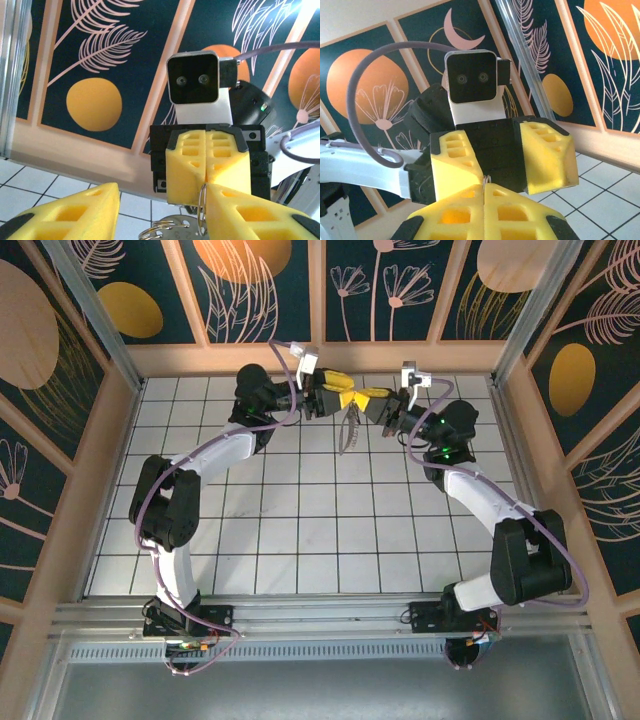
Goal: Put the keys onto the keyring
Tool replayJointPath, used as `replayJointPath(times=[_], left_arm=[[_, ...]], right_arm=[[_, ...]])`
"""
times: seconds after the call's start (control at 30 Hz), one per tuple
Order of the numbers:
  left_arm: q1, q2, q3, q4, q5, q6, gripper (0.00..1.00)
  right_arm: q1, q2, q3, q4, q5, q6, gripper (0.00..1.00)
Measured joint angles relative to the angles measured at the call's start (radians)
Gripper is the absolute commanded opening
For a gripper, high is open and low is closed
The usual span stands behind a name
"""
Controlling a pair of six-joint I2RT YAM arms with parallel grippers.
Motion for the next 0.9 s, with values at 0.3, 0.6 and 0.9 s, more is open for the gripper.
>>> replayJointPath(times=[0.3, 0.6, 0.9], left_arm=[[0.004, 0.000, 0.031, -0.119, 0.031, 0.082, 0.53], [0.006, 0.000, 0.133, -0.384, 0.101, 0.279, 0.36], [0.006, 0.001, 0.203, -0.600, 0.152, 0.435, 0.24]], right_arm=[[-0.010, -0.013, 0.002, -0.074, -0.023, -0.055, 0.00], [-0.024, -0.016, 0.029, -0.151, -0.061, -0.108, 0.00], [-0.028, -0.016, 0.046, -0.238, -0.079, -0.164, 0.00]])
